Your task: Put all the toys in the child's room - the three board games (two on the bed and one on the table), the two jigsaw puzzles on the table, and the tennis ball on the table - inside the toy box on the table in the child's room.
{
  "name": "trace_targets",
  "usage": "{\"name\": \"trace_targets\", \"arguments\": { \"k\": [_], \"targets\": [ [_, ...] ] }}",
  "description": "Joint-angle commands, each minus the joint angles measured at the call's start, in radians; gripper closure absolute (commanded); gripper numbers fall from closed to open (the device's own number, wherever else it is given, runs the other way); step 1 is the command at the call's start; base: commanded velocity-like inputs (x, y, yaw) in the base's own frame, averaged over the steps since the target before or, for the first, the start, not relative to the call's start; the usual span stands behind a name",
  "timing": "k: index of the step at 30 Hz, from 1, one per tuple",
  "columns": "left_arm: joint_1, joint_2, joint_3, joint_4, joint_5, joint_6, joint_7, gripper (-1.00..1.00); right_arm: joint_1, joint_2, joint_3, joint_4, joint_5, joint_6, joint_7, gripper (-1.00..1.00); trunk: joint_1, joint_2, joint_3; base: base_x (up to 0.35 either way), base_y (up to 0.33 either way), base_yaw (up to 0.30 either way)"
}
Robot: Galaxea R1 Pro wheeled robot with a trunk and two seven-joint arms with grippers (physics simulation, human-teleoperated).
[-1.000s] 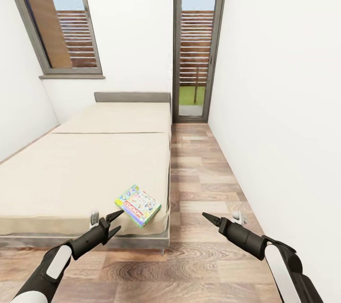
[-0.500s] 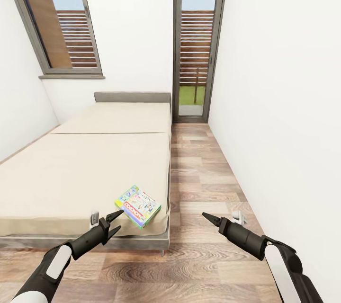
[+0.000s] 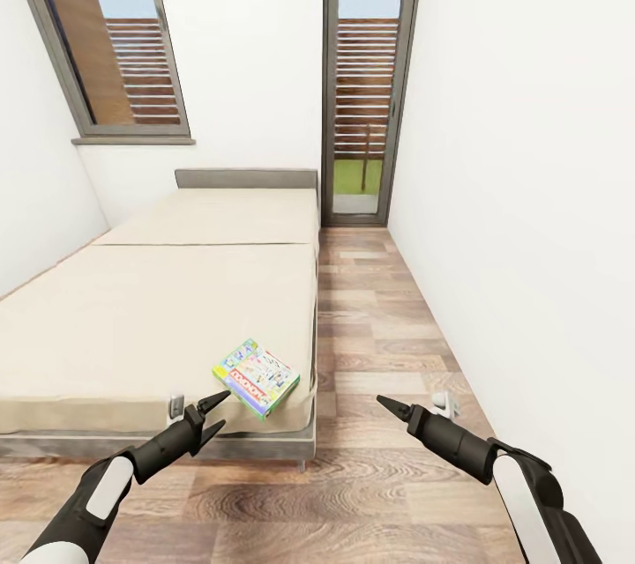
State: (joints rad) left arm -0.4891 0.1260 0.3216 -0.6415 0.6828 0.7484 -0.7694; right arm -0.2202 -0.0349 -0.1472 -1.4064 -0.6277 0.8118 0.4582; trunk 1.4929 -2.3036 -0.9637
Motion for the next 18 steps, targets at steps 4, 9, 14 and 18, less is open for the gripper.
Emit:
{"name": "trace_targets", "arguments": {
  "k": [4,9,14,18],
  "targets": [
    [-0.001,0.0,0.002,0.0,0.001,0.006,-0.002,-1.0,-0.001,0.001,-0.002,0.0,0.0,0.006,0.004,-1.0,0.0,0.0,-0.001,0.0,0.0,0.0],
    [0.0,0.0,0.002,0.0,0.001,0.005,-0.002,-1.0,-0.001,0.001,-0.002,0.0,0.0,0.006,0.004,-1.0,0.0,0.0,-0.001,0.0,0.0,0.0],
    [0.0,0.0,0.002,0.0,0.001,0.005,-0.002,-1.0,-0.001,0.001,-0.002,0.0,0.0,0.006,0.004,-1.0,0.0,0.0,-0.001,0.0,0.0,0.0],
    [0.0,-0.001,0.002,0.0,0.001,0.006,-0.002,-1.0,-0.001,0.001,-0.002,0.0,0.0,0.006,0.004,-1.0,0.0,0.0,-0.001,0.0,0.0,0.0]
  ]
}}
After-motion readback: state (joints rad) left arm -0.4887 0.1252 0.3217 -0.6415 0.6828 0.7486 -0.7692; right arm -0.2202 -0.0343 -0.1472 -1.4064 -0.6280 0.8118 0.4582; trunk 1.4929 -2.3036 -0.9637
